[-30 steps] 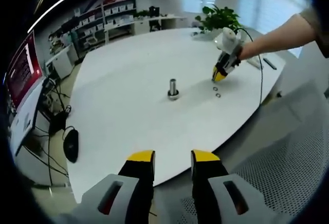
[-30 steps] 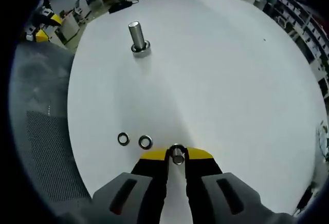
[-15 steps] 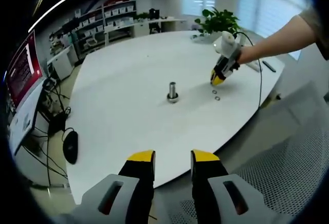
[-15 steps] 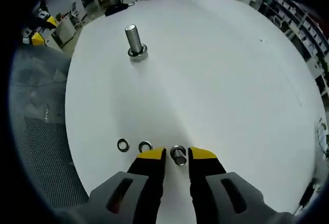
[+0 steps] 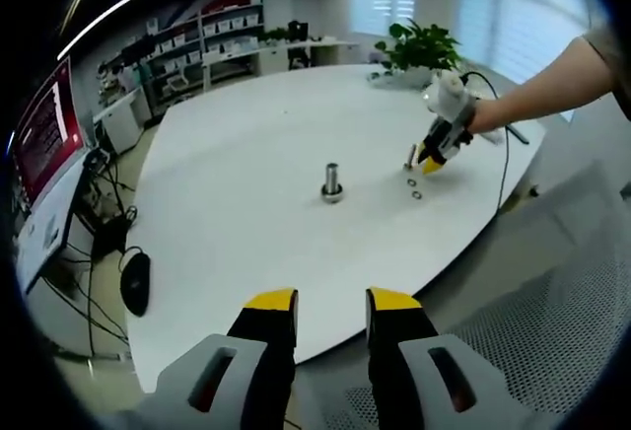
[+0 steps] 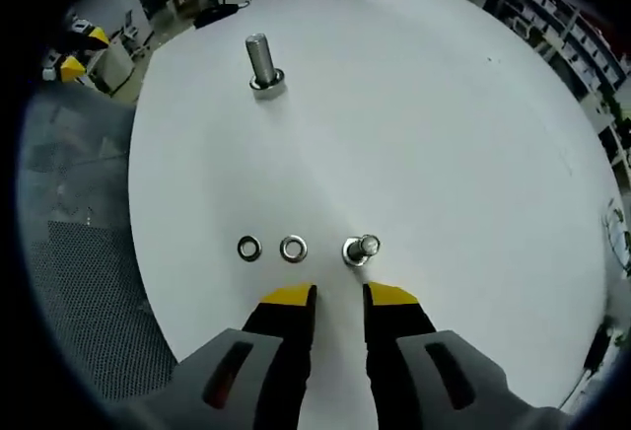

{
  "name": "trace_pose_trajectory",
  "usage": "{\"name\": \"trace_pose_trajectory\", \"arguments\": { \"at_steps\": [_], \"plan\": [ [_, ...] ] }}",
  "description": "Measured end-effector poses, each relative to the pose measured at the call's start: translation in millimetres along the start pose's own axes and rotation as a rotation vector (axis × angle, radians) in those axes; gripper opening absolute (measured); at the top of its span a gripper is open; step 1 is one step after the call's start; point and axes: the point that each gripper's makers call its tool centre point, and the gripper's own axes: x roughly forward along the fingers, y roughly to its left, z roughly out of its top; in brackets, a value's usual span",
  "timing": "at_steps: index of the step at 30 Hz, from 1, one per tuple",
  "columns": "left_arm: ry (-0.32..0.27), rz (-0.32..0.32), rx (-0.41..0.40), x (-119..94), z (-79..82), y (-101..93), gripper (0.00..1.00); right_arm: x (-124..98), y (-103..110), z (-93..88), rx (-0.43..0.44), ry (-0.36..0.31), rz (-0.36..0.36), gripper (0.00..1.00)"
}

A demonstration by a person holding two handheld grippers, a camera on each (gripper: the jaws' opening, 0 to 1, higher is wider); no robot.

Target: Place the washer onto the threaded stud by aligning its center hole with the stud, sliding it down to the base, and recovering from edge contact or off-axis alignment until the washer reaches the visible bottom stop.

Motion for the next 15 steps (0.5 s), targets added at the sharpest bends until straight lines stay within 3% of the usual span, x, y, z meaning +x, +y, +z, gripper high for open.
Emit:
{"name": "trace_pose_trajectory", "arguments": {
  "at_steps": [10, 15],
  "plan": [
    [-0.006, -0.010, -0.017, -0.3, 0.4, -1.2, 0.26, 0.2, 13.3, -6.3, 0.008, 0.012, 0.004, 0.22],
    [-0.001, -0.016, 0.002, 0.1, 0.0, -3.7, 0.26, 3.7, 25.0, -4.8, -0.034, 0.020, 0.011, 0.22]
  ]
}}
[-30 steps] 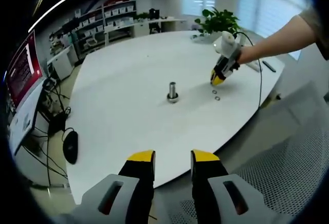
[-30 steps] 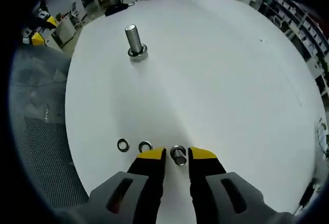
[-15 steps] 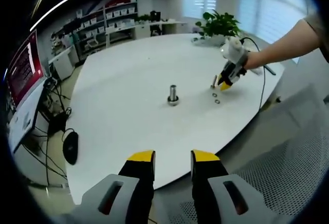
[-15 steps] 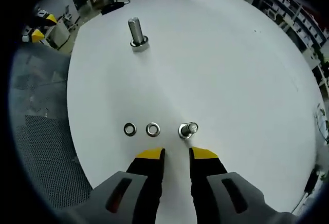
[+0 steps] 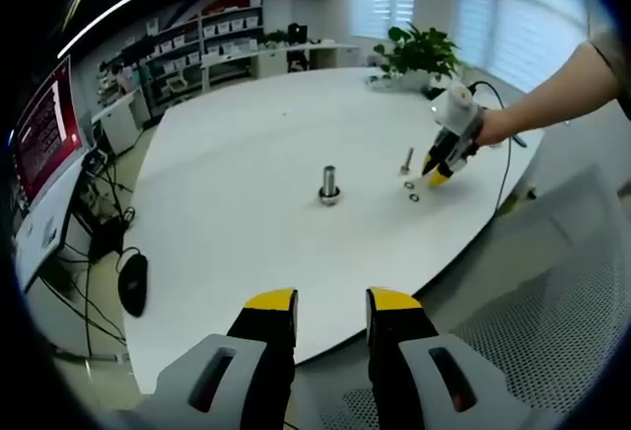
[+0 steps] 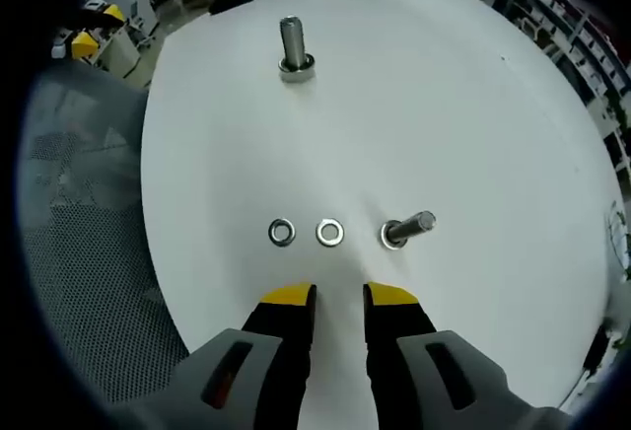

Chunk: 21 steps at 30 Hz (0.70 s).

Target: Place the washer onto the threaded stud by aligning its center hole with the stud, sliding it down to the base, and recovering from edge contact or off-axis alignment until the washer reaches the visible bottom stop.

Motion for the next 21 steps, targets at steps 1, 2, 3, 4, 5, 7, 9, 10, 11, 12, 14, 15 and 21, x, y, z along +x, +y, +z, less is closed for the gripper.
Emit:
{"name": "trace_pose_trajectory", "arguments": {
  "at_steps": [1, 2, 3, 4, 5, 7, 9, 10, 11, 12, 14, 15, 21],
  "plan": [
    [0.000, 0.002, 0.001, 0.1, -0.2, 0.6, 0.26, 0.3, 1.7, 1.5, -0.003, -0.004, 0.001, 0.22],
    [-0.005, 0.007, 0.000, -0.6, 0.7, 1.5, 0.26, 0.6, 3.1, 2.8, -0.004, -0.007, 0.003, 0.22],
    [-0.009, 0.008, -0.002, -0.9, 1.3, 1.7, 0.26, 1.3, 4.6, 4.4, -0.007, -0.008, 0.006, 0.22],
    [-0.018, 0.011, -0.011, -1.8, 2.8, 2.7, 0.26, 1.9, 4.8, 5.0, -0.011, -0.004, 0.005, 0.22],
    [-0.021, 0.013, -0.014, -2.4, 3.4, 3.4, 0.26, 2.6, 4.5, 5.1, -0.015, 0.004, 0.004, 0.22],
    [-0.022, 0.017, -0.014, -2.0, 3.4, 4.6, 0.26, 2.6, 3.3, 8.0, -0.023, 0.005, 0.003, 0.22],
    [-0.010, 0.012, 0.010, -0.6, 2.5, 1.9, 0.26, 2.1, 1.8, 13.0, -0.018, 0.000, 0.002, 0.21],
    [0.001, 0.011, 0.020, 0.4, 0.8, 1.1, 0.25, 3.1, 1.9, 15.1, -0.009, -0.003, 0.008, 0.21],
    [0.010, 0.009, 0.026, 1.4, -1.0, 0.5, 0.25, 3.5, 3.3, 18.6, -0.001, -0.011, 0.014, 0.21],
    [0.012, 0.009, 0.028, 1.2, -1.3, 0.5, 0.25, 4.7, 5.5, 22.8, -0.004, -0.025, 0.021, 0.21],
    [0.008, 0.011, 0.022, 0.3, -0.8, 1.3, 0.25, 8.1, 6.1, 25.4, -0.021, -0.017, 0.018, 0.21],
    [0.004, 0.011, 0.015, 0.0, -0.6, 2.3, 0.25, 9.9, 6.2, 26.5, -0.026, -0.014, 0.019, 0.21],
    [0.009, 0.011, 0.015, 0.3, -1.1, 1.9, 0.25, 16.9, 5.4, 33.7, -0.041, -0.013, 0.025, 0.20]
  ]
}}
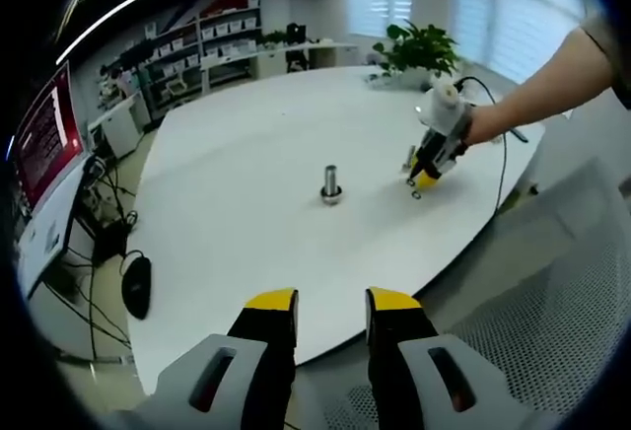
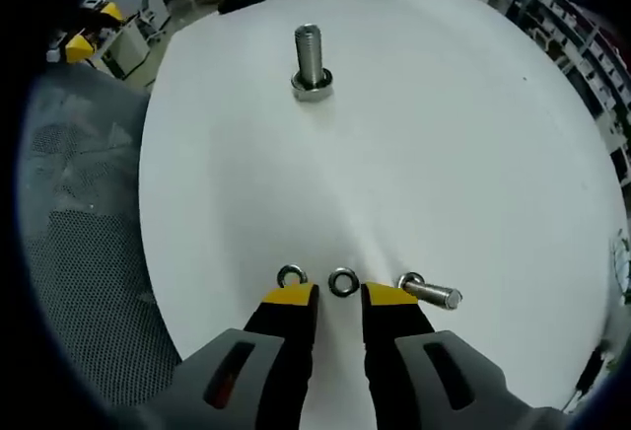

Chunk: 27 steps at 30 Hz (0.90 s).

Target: Place the washer onto the threaded stud by aligning its center hole with the stud, sliding it down to the base, and recovering from edge contact or off-axis alignment until the washer reaches the visible bottom stop.

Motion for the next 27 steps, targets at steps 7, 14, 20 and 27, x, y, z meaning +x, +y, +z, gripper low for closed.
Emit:
{"name": "trace_pose_trajectory", "arguments": {
  "at_steps": [7, 14, 20, 27],
  "plan": [
    [0.008, -0.004, -0.001, 0.8, -1.7, 0.6, 0.25, 2.0, -1.3, 2.7, -0.047, -0.001, 0.006, 0.15],
    [0.013, -0.017, 0.007, 1.6, -2.0, -1.7, 0.25, -5.6, -1.7, -12.9, -0.113, -0.009, 0.024, 0.12],
    [0.010, -0.023, 0.008, 1.7, -1.4, -2.5, 0.25, -13.3, -7.7, -38.2, -0.100, 0.002, 0.052, 0.15],
    [0.011, -0.035, 0.017, 1.9, -1.4, -4.8, 0.25, -16.5, -9.6, -48.6, -0.106, 0.013, 0.054, 0.19]
  ]
}}
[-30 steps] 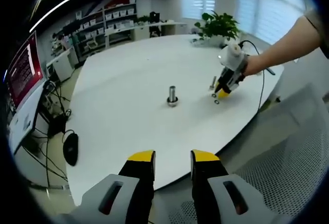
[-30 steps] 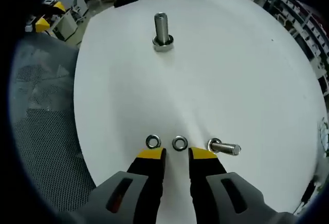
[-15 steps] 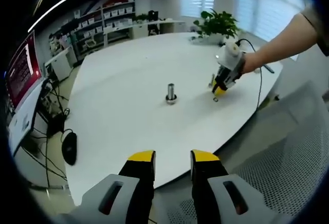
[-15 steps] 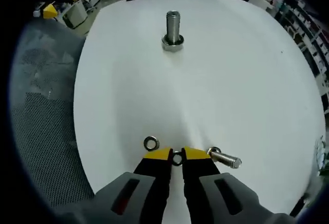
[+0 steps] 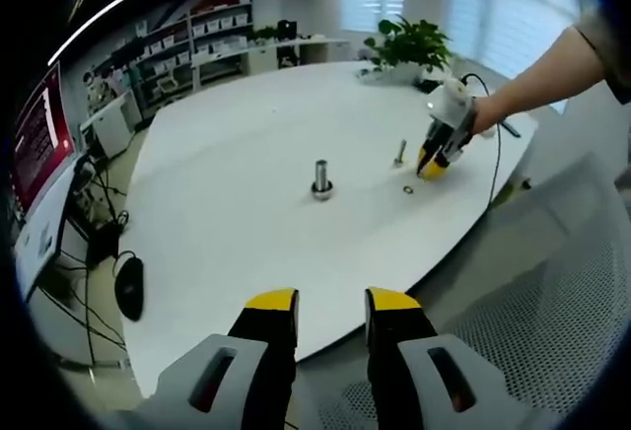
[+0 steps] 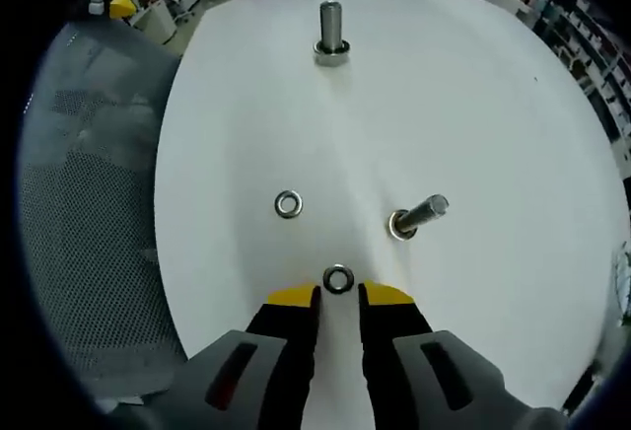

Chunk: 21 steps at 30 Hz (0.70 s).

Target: Place the washer onto the threaded stud by aligning its center hole with the stud, sliding it down to the base, and recovering from edge contact or off-axis alignment until the washer reaches the visible bottom stop.

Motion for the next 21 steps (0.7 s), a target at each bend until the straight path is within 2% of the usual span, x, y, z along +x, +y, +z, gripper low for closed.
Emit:
{"name": "trace_pose_trajectory", "arguments": {
  "at_steps": [5, 8, 12, 14, 16, 21],
  "plan": [
    [-0.003, 0.001, -0.005, -0.2, 0.2, 0.6, 0.25, 1.9, -0.4, 3.3, 0.010, 0.024, -0.008, 0.19],
    [-0.010, -0.006, -0.007, -0.2, 1.6, -1.0, 0.25, 1.8, 1.4, 3.7, -0.033, 0.031, -0.003, 0.19],
    [-0.008, 0.000, -0.006, -0.4, 1.5, -0.1, 0.25, 2.4, 0.7, 4.8, -0.024, 0.044, 0.002, 0.19],
    [-0.009, 0.001, -0.004, -0.5, 1.7, 0.0, 0.25, 2.8, 2.1, 5.4, -0.044, 0.070, -0.006, 0.19],
    [-0.012, 0.004, -0.005, -0.8, 2.1, 0.6, 0.25, 3.9, 2.4, 5.5, -0.109, 0.104, -0.008, 0.19],
    [-0.008, 0.003, -0.009, -0.2, 1.6, 0.9, 0.25, 4.9, 2.4, 7.2, -0.097, 0.169, 0.003, 0.18]
  ]
}}
